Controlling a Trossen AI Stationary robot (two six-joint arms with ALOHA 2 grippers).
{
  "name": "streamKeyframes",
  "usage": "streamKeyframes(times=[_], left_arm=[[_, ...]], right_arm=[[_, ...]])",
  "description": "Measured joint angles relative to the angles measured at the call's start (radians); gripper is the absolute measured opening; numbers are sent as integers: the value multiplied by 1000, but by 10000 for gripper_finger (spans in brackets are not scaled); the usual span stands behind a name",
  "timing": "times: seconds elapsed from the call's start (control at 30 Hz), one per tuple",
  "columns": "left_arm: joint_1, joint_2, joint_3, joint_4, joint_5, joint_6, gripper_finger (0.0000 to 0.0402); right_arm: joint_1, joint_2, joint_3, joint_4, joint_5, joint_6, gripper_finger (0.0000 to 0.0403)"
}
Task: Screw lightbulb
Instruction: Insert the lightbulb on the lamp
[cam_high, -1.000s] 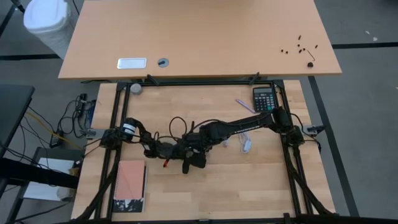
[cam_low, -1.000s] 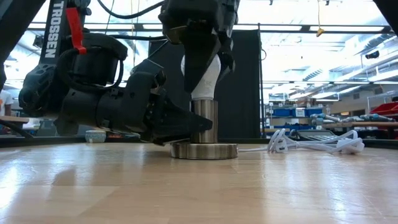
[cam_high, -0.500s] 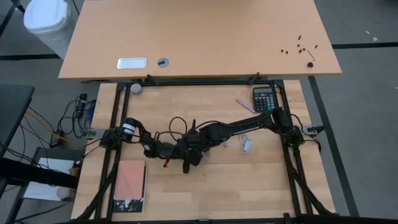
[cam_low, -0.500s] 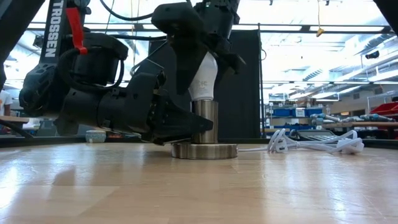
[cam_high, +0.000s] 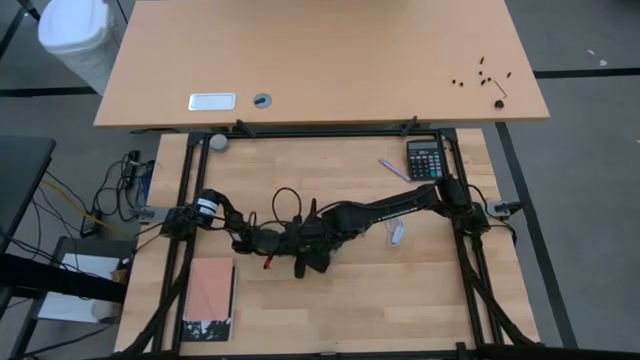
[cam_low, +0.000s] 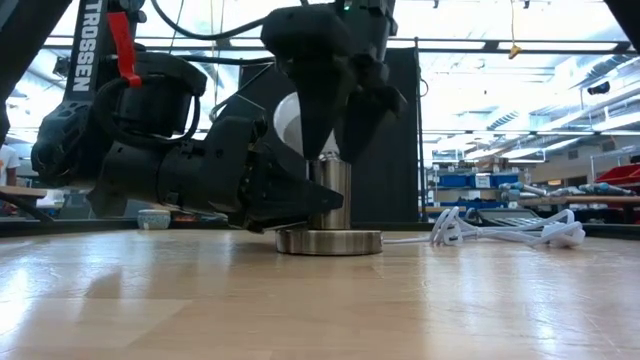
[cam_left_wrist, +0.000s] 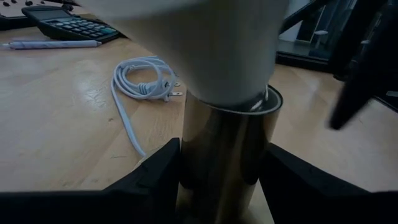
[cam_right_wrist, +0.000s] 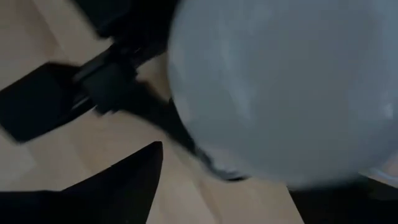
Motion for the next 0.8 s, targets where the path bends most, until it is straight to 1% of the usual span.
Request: streamKeyframes(times=[0.13, 0.33, 0.43, 0.57, 0.6, 0.8], left_arm=[[0, 1, -1, 1, 0, 0, 194], [0, 1, -1, 0, 0, 0, 194], [0, 1, -1, 1, 1, 0, 194], [0, 1, -1, 1, 1, 0, 194], [0, 1, -1, 1, 1, 0, 194], [-2, 2, -1, 1, 1, 0, 194]], right_arm=[[1, -2, 1, -18, -54, -10, 333], [17, -51, 7, -85, -40, 3, 334], [34, -91, 8, -91, 19, 1, 334], [63, -134, 9, -86, 176, -53, 334], [68, -138, 9, -87, 202, -67, 334], [82, -140, 9, -103, 221, -101, 330]])
